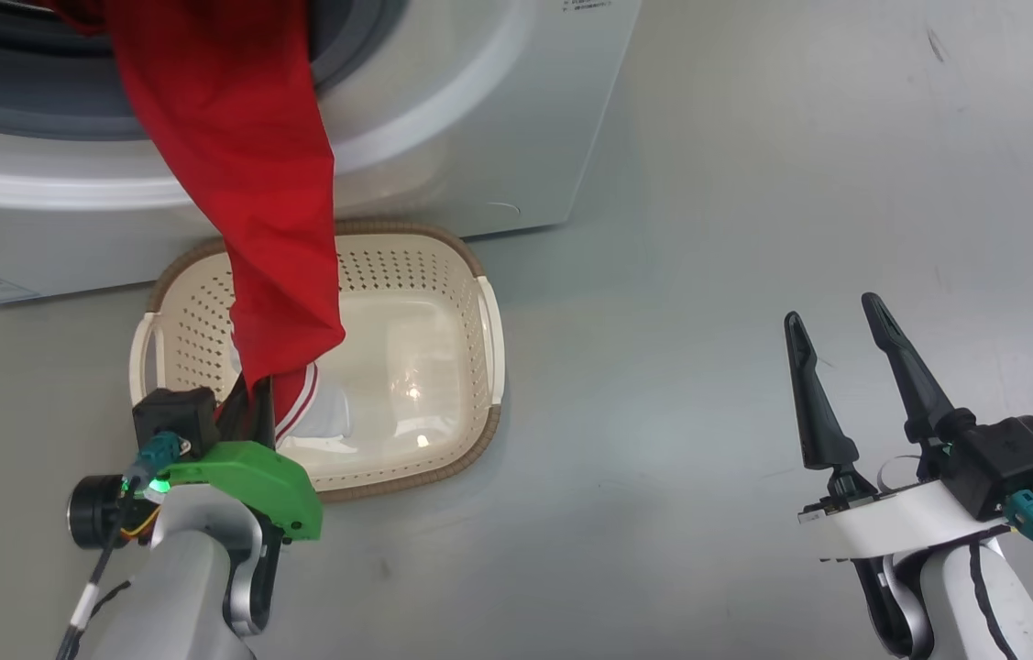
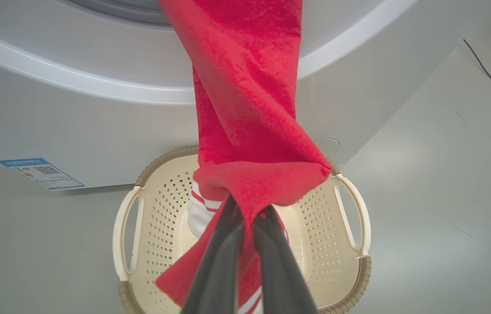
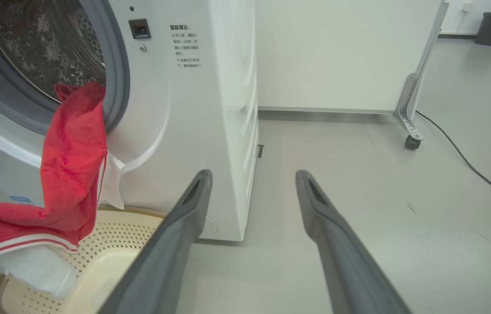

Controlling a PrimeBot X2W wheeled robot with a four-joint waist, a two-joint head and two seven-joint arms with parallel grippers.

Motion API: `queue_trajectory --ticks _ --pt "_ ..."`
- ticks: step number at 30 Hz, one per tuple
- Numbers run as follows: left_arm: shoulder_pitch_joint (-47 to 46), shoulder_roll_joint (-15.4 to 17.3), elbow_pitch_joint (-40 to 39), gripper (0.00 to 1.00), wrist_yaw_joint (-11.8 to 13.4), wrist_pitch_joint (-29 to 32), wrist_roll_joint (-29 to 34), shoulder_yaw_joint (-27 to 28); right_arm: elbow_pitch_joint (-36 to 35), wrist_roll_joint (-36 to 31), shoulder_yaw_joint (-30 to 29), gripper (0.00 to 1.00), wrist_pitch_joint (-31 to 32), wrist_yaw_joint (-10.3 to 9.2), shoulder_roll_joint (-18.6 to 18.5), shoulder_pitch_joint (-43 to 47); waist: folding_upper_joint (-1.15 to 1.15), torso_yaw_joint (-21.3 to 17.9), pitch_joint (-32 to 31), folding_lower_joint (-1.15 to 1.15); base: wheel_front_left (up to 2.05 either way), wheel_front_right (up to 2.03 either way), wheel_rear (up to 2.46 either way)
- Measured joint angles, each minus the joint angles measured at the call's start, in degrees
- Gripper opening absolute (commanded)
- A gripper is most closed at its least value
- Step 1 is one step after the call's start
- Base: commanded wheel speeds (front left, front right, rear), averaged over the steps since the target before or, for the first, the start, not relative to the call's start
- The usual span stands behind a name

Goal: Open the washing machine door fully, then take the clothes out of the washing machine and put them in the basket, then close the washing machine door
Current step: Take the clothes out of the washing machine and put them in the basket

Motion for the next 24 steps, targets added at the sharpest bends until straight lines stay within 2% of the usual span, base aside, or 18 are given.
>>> queue_trajectory --ticks 18,19,21,22,23,24 --pt "-13.3 0.2 17.3 0.00 -1.5 3.0 -2.8 2.9 0.2 1.7 0.3 1.00 0.0 0.37 0.5 -5.0 0.00 -6.8 8.4 0.00 0.00 0.00 0.00" --pt "-13.7 0.2 18.1 0.27 -1.5 3.0 -3.1 3.2 0.3 1.8 0.3 1.00 0.0 0.37 0.5 -5.2 0.00 -7.0 8.5 0.00 0.00 0.00 0.00" --pt "-14.2 0.2 19.5 0.47 -1.7 3.0 -3.3 3.5 0.5 1.8 0.3 1.00 0.0 0.37 0.6 -5.3 0.00 -7.3 8.7 0.00 0.00 0.00 0.00" --pt "-14.4 0.2 20.0 0.62 -2.0 3.0 -3.4 3.7 0.6 1.8 0.3 1.00 0.0 0.37 0.7 -5.3 0.00 -7.4 8.8 0.00 0.00 0.00 0.00" --pt "-14.7 0.3 20.6 0.82 -2.0 2.9 -3.4 3.8 0.7 1.8 0.3 1.00 0.0 0.37 0.7 -5.3 0.00 -7.5 8.8 0.00 0.00 0.00 0.00" --pt "-14.9 0.3 21.1 0.91 -2.0 2.9 -3.4 4.1 0.8 1.8 0.3 1.00 0.0 0.37 0.7 -5.3 0.00 -7.6 8.8 0.00 0.00 0.00 0.00"
